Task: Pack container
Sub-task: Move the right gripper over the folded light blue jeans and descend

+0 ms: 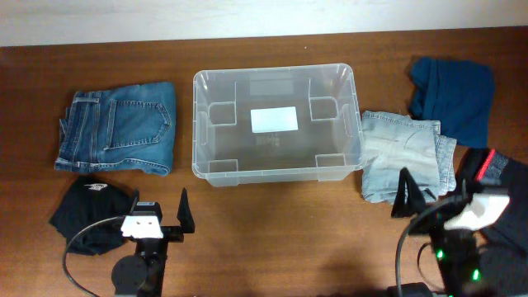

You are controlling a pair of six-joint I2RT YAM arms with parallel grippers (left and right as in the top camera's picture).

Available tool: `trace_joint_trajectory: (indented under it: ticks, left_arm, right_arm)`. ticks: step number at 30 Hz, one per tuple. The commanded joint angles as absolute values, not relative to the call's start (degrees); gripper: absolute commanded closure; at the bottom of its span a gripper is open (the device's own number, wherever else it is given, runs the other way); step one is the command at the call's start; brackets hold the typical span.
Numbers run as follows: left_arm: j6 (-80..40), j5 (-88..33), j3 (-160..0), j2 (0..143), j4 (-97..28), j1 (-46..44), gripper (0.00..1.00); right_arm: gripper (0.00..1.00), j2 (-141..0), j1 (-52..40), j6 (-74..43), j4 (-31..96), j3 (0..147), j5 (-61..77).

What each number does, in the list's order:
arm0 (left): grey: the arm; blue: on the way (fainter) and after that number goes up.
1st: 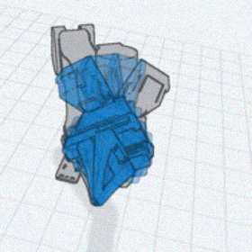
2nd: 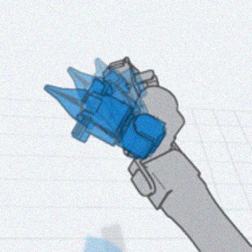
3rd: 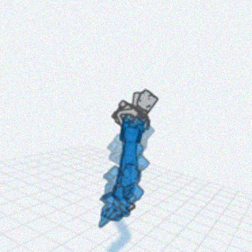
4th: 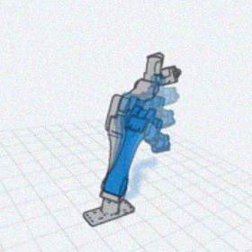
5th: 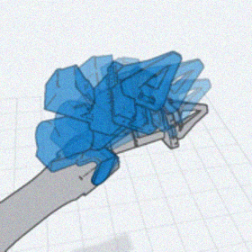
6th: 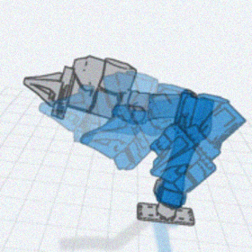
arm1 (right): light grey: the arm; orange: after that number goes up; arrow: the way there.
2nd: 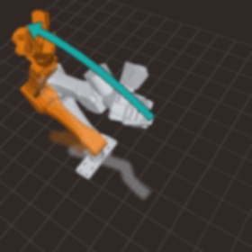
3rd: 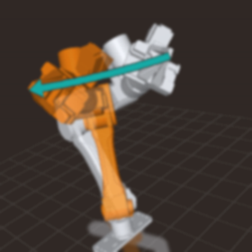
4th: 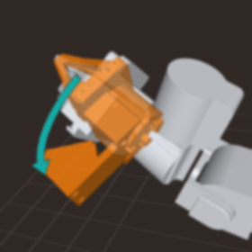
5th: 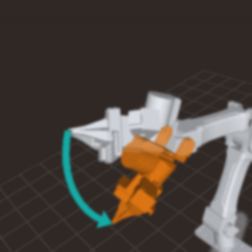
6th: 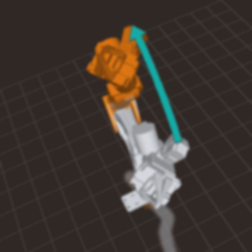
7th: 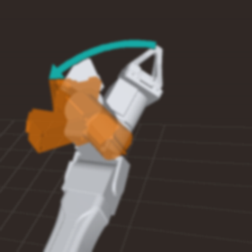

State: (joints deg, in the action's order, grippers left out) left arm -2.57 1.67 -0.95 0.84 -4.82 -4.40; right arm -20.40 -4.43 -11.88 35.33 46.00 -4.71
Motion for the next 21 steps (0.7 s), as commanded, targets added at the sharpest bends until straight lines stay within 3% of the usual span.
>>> trace_joint_trajectory:
  ticks: [1, 6, 15, 21]
  left_arm:
    - [-1.67, 1.19, -0.54, 0.36, -4.73, -4.16, 0.01]
    - [-1.67, 1.19, -0.54, 0.36, -4.73, -4.16, 0.01]
    - [-1.67, 1.21, -0.54, 0.36, -4.73, -4.19, 0.01]
    - [-1.67, 1.21, -0.54, 0.36, -4.73, -4.19, 0.01]
  right_arm:
    - [0.02, -30.48, -4.1, -12.38, 39.81, 54.68, -3.51]
    - [0.02, -39.59, -4.1, -12.51, 44.21, 61.1, 3.7]
    - [0.02, -45.47, -4.03, -12.84, 44.42, 61.08, 2.35]
    - [0.02, -48.56, -3.99, -36.58, 52.27, 61.08, -18.74]
